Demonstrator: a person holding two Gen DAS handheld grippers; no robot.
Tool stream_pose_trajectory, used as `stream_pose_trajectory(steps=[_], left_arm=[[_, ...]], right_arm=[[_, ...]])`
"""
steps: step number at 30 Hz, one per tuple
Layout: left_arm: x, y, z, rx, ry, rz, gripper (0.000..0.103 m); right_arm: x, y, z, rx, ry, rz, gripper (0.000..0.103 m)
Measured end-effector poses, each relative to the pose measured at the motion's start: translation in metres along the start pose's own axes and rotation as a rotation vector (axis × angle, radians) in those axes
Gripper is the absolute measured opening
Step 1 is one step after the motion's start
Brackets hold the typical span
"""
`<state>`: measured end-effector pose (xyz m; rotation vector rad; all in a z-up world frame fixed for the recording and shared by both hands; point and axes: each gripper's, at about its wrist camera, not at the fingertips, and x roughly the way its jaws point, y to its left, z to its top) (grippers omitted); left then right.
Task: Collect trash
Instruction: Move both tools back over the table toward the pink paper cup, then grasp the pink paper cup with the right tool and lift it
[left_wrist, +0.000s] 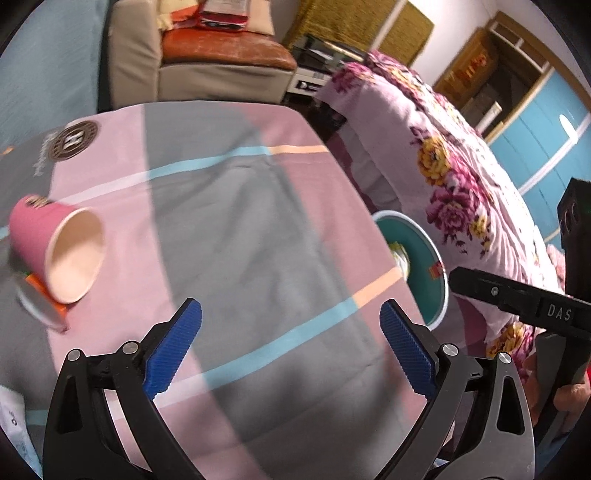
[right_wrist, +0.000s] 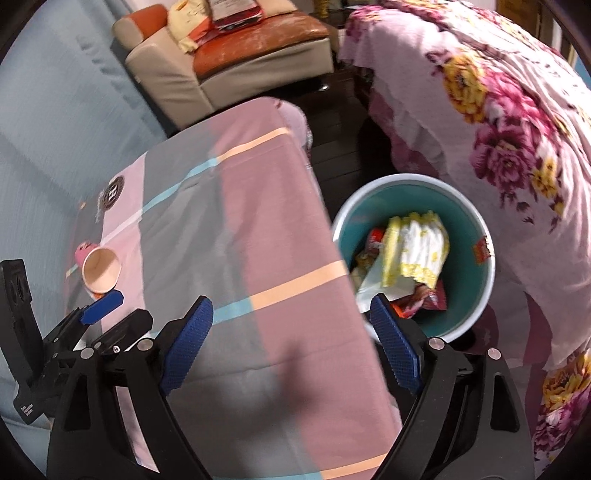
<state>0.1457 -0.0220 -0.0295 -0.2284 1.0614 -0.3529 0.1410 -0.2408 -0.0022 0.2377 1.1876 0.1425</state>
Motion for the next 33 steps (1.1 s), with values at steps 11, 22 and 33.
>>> stream_pose_trajectory(steps=[11,22,33], left_arm=[[-0.044,0.095,-0.02,-0.153,-0.069,0.09,0.097],[-0.073,0.199,-0.037,-0.258,-0.092,0.232,0.097],[-0.085,0.237,-0.046,-0.275,-0.108,0.231,0.097]], right_arm=[[0.029,0.082,0.005,-0.172,0.097,0.055,0.083],[0.057,0.209,0.029,-0.518,0.158,0.054,0.083],[0.111,0.305,0.047,-0.76,0.217,0.089,0.067]])
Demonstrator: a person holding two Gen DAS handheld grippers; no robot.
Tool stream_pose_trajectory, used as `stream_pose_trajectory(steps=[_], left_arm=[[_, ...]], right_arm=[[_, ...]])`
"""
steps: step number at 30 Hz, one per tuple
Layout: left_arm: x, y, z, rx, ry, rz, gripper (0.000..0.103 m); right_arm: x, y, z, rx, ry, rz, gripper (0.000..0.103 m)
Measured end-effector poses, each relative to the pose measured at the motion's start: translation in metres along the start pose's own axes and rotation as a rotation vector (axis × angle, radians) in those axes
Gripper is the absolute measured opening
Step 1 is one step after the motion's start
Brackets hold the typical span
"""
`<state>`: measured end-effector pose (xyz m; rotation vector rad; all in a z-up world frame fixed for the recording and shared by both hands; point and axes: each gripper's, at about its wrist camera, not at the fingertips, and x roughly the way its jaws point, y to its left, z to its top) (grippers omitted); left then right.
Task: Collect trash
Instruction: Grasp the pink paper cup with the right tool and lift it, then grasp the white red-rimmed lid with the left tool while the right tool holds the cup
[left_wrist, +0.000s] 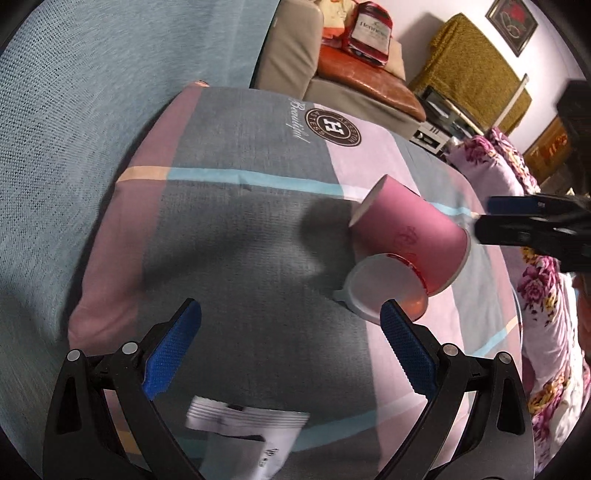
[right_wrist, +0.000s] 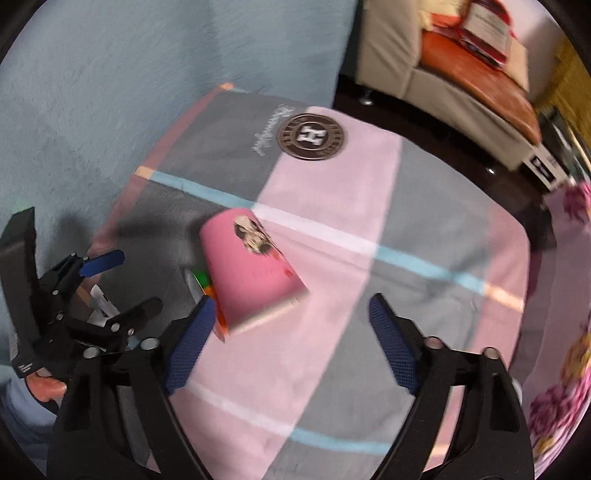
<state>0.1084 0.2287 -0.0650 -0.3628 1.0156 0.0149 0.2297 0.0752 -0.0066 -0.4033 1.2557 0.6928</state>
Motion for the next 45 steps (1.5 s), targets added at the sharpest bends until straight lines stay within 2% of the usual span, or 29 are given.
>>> stream_pose_trajectory(steps=[4,9,16,18,26,34,36,37,39,41,44,45], left_arm=[[-0.002,0.003,0.001,0.033,-0.013,-0.012,0.097],[-0.001,0.001,0.002,0.087,-0.018,-0.018,0.097],[0.011,-0.011,0.004,0.125,0.01,-0.031,0.097],[0.012,-0.016,0.004,0.141,0.01,-0.031,0.097],[0.029,-0.033,0.007,0.178,0.071,-0.057,0.097],[0.036,-0.037,0.013,0.074,0.076,-0.116,0.097],[0.039,-0.041,0.014,0.067,0.078,-0.111,0.088],[0.04,-0.044,0.015,0.071,0.076,-0.095,0.087],[0.042,-0.049,0.016,0.078,0.08,-0.093,0.075],[0.044,-0.056,0.017,0.094,0.083,-0.079,0.069],[0.048,-0.067,0.018,0.131,0.082,-0.046,0.067],[0.05,-0.07,0.018,0.136,0.081,-0.042,0.059]], right_arm=[[0.02,0.001,0.014,-0.02,0.049,0.029,0.065],[0.042,-0.001,0.024,-0.008,0.112,0.133,0.066],[0.058,-0.002,0.021,0.032,0.15,0.221,0.069],[0.056,-0.005,0.017,0.048,0.148,0.238,0.065],[0.038,-0.043,-0.017,0.142,0.125,0.139,0.064],[0.019,-0.068,-0.062,0.268,0.058,0.059,0.064],[0.014,-0.069,-0.068,0.282,0.038,0.052,0.064],[0.012,-0.07,-0.073,0.293,0.029,0.052,0.064],[0.009,-0.075,-0.08,0.302,0.022,0.049,0.064],[0.007,-0.082,-0.085,0.308,0.019,0.053,0.064],[0.004,-0.088,-0.092,0.325,0.007,0.051,0.064],[0.002,-0.091,-0.093,0.328,0.005,0.051,0.064]])
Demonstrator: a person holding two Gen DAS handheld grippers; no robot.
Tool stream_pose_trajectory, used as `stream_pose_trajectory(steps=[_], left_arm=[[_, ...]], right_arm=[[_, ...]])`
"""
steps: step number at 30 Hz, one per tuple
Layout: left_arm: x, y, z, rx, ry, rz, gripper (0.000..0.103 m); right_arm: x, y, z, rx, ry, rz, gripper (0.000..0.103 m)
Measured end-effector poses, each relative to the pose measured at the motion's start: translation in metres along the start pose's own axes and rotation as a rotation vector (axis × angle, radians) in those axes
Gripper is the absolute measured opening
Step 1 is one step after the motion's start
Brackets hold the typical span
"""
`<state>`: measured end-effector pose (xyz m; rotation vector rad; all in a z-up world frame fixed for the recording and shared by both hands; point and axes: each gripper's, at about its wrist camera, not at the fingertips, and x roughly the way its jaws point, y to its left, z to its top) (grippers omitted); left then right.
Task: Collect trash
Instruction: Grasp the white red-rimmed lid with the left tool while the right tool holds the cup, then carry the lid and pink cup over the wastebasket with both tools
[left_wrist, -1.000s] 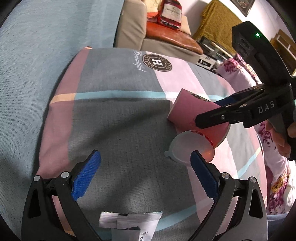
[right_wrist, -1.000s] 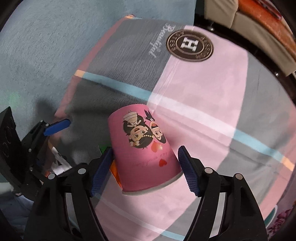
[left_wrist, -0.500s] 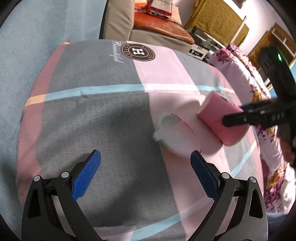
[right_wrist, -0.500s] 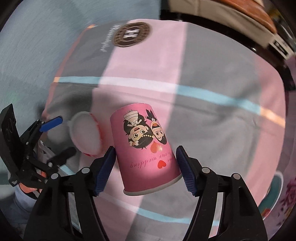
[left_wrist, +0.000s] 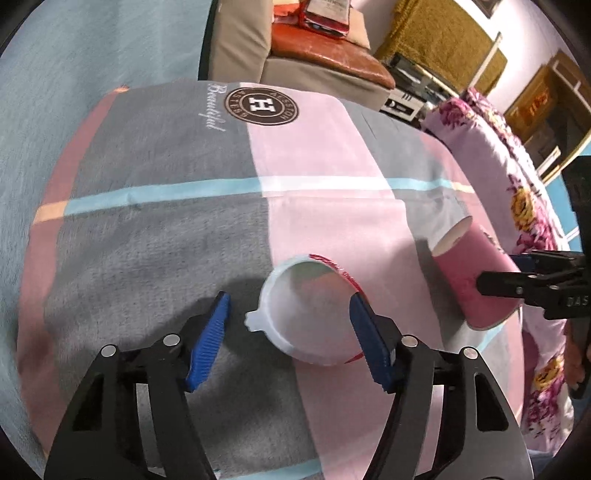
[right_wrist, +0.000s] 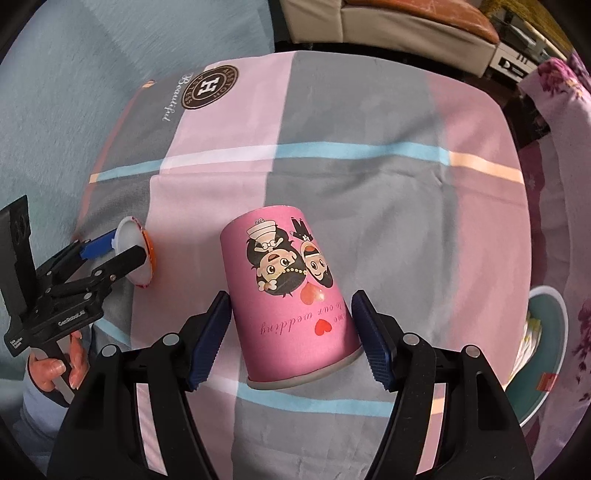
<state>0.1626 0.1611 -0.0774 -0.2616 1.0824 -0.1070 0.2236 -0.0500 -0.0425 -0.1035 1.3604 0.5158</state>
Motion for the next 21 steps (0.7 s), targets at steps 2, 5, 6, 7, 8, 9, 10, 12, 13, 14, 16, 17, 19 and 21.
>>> stream_pose_trajectory(steps=[2,5,6,7,8,9,10,12,13,14,16,17,19,21], left_arm=[[0.003,-0.008,0.001,0.013,0.006,-0.002,0.037],[0.006,-0.02,-0.001,0.038,0.008,0.009,0.015],[0.006,-0.027,-0.002,0.053,0.0,0.026,0.011],[0.005,-0.031,-0.003,0.06,-0.005,0.031,0.01],[0.003,-0.038,-0.004,0.062,-0.013,0.031,0.009],[0.003,-0.042,-0.004,0.066,-0.017,0.033,0.009],[0.002,-0.047,-0.004,0.072,-0.023,0.038,0.009],[0.0,-0.059,-0.005,0.088,-0.025,0.039,0.009],[0.0,-0.065,-0.005,0.097,-0.022,0.035,0.009],[0.0,-0.069,-0.006,0.104,-0.021,0.036,0.009],[0.0,-0.08,-0.008,0.123,-0.018,0.038,0.009],[0.0,-0.085,-0.01,0.13,-0.013,0.036,0.009],[0.0,-0.095,-0.012,0.147,-0.005,0.035,0.009],[0.002,-0.105,-0.015,0.166,0.002,0.034,0.009]], right_arm=[[-0.003,-0.004,-0.004,0.012,-0.015,-0.004,0.064],[-0.01,-0.011,-0.013,0.024,-0.044,-0.022,0.064],[-0.012,-0.014,-0.015,0.028,-0.057,-0.028,0.064],[-0.015,-0.017,-0.019,0.037,-0.071,-0.028,0.064],[-0.017,-0.02,-0.023,0.048,-0.086,-0.026,0.064],[-0.018,-0.023,-0.026,0.053,-0.094,-0.025,0.064],[-0.021,-0.026,-0.03,0.063,-0.11,-0.022,0.064],[-0.023,-0.032,-0.038,0.087,-0.127,-0.006,0.064],[-0.023,-0.034,-0.04,0.095,-0.131,-0.001,0.064],[-0.026,-0.039,-0.045,0.109,-0.14,0.006,0.064],[-0.029,-0.046,-0.052,0.129,-0.149,0.017,0.064],[-0.03,-0.051,-0.056,0.143,-0.155,0.023,0.064],[-0.034,-0.058,-0.063,0.163,-0.163,0.03,0.064],[-0.037,-0.066,-0.07,0.181,-0.172,0.036,0.064]])
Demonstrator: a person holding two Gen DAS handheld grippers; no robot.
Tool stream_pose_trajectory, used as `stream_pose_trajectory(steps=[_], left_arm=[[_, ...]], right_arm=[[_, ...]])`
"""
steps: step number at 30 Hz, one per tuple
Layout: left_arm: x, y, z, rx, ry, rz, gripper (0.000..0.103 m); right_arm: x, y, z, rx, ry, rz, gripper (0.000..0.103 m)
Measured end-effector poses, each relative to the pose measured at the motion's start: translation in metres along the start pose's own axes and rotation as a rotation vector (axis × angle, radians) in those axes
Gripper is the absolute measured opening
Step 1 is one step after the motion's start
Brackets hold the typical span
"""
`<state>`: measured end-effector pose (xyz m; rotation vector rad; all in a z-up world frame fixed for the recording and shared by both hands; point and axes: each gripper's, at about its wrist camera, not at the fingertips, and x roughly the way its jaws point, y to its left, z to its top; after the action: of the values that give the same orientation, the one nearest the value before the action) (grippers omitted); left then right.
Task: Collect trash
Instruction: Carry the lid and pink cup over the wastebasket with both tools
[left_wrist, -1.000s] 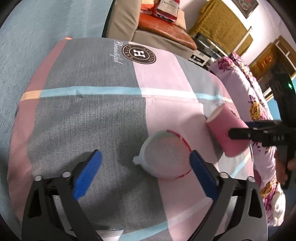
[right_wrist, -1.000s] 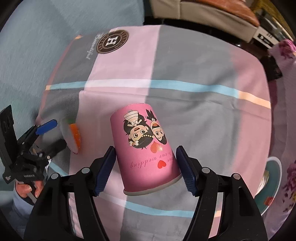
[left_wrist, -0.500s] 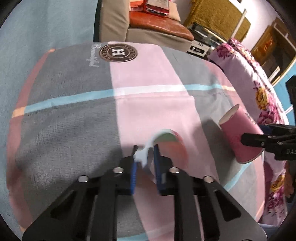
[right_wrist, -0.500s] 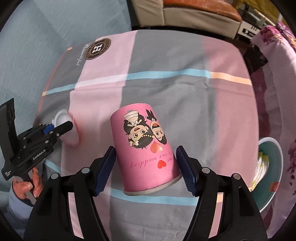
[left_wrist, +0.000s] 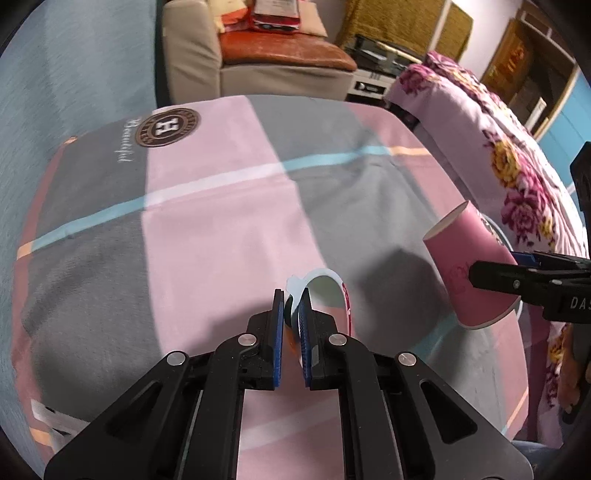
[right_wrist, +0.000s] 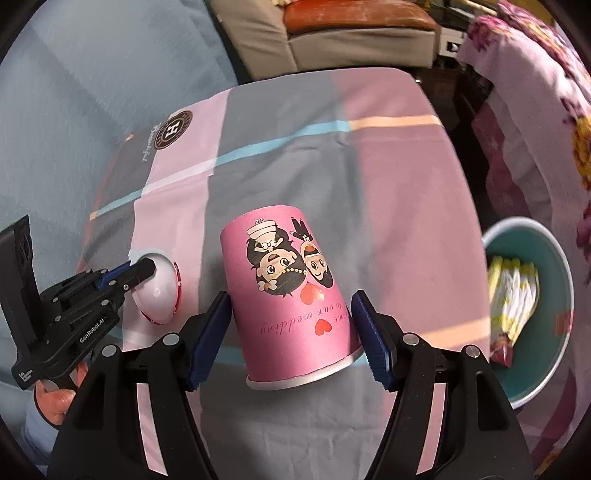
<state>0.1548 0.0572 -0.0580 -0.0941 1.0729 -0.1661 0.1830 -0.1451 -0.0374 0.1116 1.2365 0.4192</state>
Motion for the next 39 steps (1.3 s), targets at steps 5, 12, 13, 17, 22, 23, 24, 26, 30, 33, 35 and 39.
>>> stream_pose_trajectory(steps=[5,12,13,17,22,23,24,26,30,33,35,39], left_arm=[[0.012,-0.019,-0.005,0.036,0.047,0.0,0.009],[0.024,-0.029,-0.013,0.037,0.08,0.019,0.01],[0.023,-0.03,-0.013,0.039,0.076,0.024,0.009],[0.013,-0.036,-0.012,0.047,0.04,0.054,0.006],[-0.007,-0.048,-0.006,0.07,-0.002,0.059,0.006],[-0.009,-0.052,-0.004,0.076,-0.008,0.059,0.006],[-0.012,-0.058,-0.002,0.087,-0.015,0.057,0.006],[-0.015,-0.071,0.002,0.106,-0.023,0.047,0.006],[-0.017,-0.102,0.009,0.149,-0.035,0.025,0.006],[-0.017,-0.128,0.013,0.183,-0.04,0.003,0.006],[-0.017,-0.145,0.016,0.211,-0.043,-0.009,0.006],[-0.014,-0.185,0.023,0.271,-0.042,-0.038,0.006]], right_arm=[[-0.011,-0.02,-0.012,0.049,-0.019,0.016,0.064],[-0.023,-0.038,-0.023,0.085,-0.046,0.036,0.064],[-0.024,-0.038,-0.024,0.089,-0.05,0.037,0.064],[-0.027,-0.043,-0.028,0.106,-0.067,0.048,0.064],[-0.036,-0.051,-0.031,0.129,-0.095,0.068,0.064],[-0.039,-0.054,-0.031,0.136,-0.106,0.071,0.064],[-0.041,-0.056,-0.031,0.14,-0.113,0.073,0.064],[-0.049,-0.064,-0.033,0.158,-0.135,0.078,0.064],[-0.063,-0.085,-0.039,0.196,-0.167,0.078,0.064],[-0.074,-0.104,-0.045,0.232,-0.192,0.075,0.064],[-0.084,-0.121,-0.048,0.262,-0.215,0.074,0.064],[-0.105,-0.161,-0.063,0.345,-0.275,0.067,0.064]])
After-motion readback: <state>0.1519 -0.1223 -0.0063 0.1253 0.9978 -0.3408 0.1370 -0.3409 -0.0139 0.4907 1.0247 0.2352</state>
